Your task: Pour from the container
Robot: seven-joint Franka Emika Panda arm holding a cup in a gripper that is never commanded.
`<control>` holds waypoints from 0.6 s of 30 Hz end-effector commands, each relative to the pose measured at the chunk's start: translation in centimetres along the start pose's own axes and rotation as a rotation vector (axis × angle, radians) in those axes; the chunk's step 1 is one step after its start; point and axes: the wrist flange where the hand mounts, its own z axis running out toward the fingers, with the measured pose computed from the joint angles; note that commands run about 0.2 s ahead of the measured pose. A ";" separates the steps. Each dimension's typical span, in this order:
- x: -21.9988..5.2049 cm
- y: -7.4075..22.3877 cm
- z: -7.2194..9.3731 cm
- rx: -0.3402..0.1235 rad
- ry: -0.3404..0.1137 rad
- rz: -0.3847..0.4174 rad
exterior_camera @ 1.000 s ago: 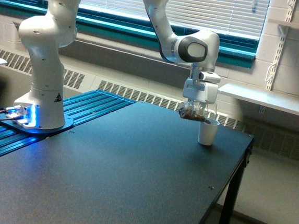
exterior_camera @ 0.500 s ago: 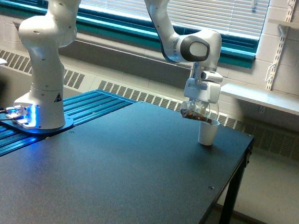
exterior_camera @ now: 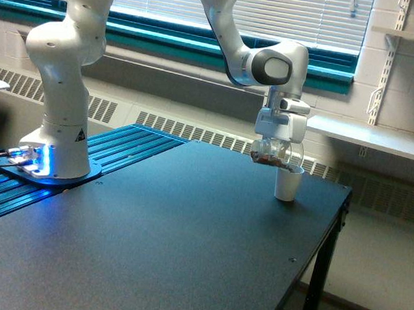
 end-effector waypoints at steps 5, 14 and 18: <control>0.4 -0.4 -0.5 -0.002 -0.003 -0.026; 0.5 -0.6 -0.6 -0.003 -0.015 -0.042; 0.6 -0.6 -0.6 -0.006 -0.017 -0.050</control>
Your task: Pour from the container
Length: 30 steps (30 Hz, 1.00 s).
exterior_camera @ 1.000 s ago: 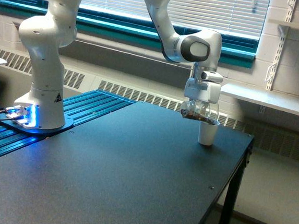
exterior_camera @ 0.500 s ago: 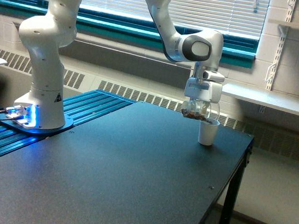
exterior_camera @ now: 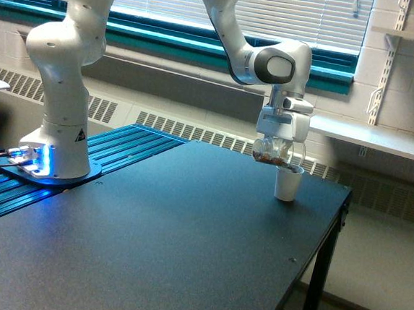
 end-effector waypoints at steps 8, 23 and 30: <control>0.3 -0.6 -0.5 -0.009 -0.004 -0.046; 0.3 -1.0 -0.5 -0.018 -0.021 -0.071; 0.5 -1.2 -0.7 -0.022 -0.027 -0.083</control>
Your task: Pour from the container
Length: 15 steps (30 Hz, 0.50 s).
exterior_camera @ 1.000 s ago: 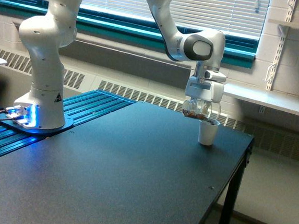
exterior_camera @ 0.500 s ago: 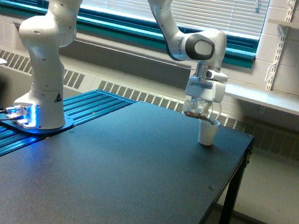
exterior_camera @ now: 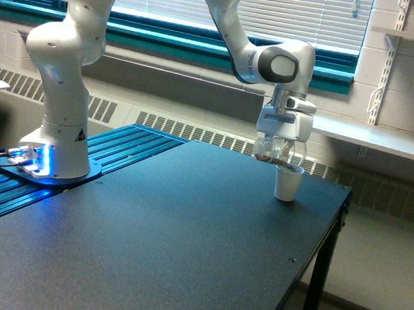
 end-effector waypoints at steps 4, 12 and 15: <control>0.3 -0.7 -0.6 0.000 -0.006 -0.039; 0.4 -0.8 -0.8 -0.010 -0.012 -0.059; 0.5 -0.9 -0.8 -0.012 -0.014 -0.065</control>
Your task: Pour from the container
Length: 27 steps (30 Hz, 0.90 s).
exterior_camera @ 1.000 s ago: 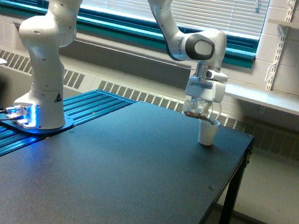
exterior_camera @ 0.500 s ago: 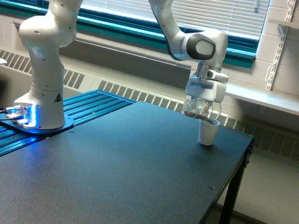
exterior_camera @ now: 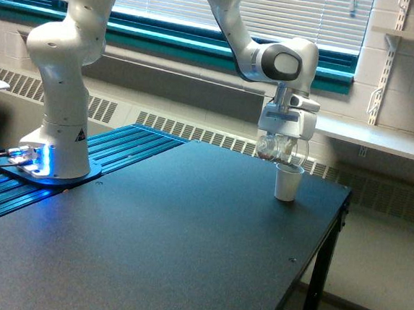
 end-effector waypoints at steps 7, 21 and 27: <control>0.0 -0.4 -0.2 -0.013 -0.012 -0.048; 0.3 -0.1 -0.8 -0.035 -0.017 -0.078; 0.4 0.0 -1.0 -0.045 -0.020 -0.088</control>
